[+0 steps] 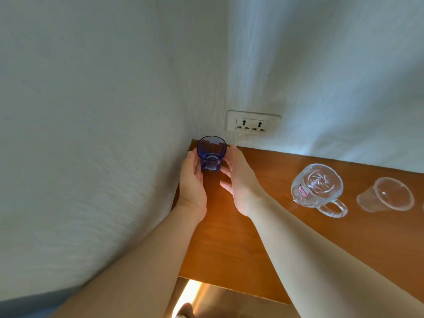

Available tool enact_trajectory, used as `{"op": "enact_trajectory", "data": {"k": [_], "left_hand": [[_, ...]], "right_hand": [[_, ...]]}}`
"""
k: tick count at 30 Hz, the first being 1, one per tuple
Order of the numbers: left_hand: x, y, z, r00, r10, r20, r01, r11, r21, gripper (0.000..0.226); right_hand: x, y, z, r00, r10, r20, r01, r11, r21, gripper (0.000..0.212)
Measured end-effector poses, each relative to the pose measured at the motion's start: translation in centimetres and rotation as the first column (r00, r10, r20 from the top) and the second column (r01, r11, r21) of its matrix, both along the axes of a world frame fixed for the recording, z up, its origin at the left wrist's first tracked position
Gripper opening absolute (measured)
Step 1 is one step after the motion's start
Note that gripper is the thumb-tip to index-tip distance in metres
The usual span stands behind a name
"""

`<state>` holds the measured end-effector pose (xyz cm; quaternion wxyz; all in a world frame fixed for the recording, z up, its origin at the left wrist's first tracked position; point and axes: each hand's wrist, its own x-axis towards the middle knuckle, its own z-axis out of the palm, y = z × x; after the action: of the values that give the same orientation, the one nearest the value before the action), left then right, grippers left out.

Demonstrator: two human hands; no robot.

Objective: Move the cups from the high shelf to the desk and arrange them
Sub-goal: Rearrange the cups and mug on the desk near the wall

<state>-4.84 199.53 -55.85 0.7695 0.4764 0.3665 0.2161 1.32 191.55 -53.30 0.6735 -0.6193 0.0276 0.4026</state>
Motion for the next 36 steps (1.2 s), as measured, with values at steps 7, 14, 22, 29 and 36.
{"op": "enact_trajectory", "data": {"k": [7,14,22,29,36], "left_hand": [[1.0,1.1,-0.7,0.998,0.06,-0.004,-0.06,0.998,-0.013,0.046],[1.9,1.6,-0.6,0.998,0.059,0.025,-0.057,0.997,-0.047,0.056],[1.9,1.5,-0.2,0.998,0.055,0.019,-0.054,0.998,-0.042,0.059],[0.7,0.6,0.5,0.996,0.091,0.015,-0.089,0.992,-0.094,0.06],[-0.7,-2.1,2.2,0.995,0.057,-0.081,-0.065,0.994,-0.093,0.061]], "right_hand": [[0.8,1.0,0.0,1.0,0.016,-0.006,-0.015,0.999,0.029,0.041],[1.6,1.4,-1.1,1.0,-0.002,-0.024,0.004,0.996,0.094,0.025],[1.7,1.5,-1.7,1.0,0.021,-0.009,-0.019,0.988,0.153,0.023],[0.7,0.3,-0.6,1.0,0.02,-0.007,-0.019,0.992,0.123,0.05],[-1.2,-2.6,0.1,0.996,-0.088,-0.015,0.09,0.986,0.138,0.056]]}}
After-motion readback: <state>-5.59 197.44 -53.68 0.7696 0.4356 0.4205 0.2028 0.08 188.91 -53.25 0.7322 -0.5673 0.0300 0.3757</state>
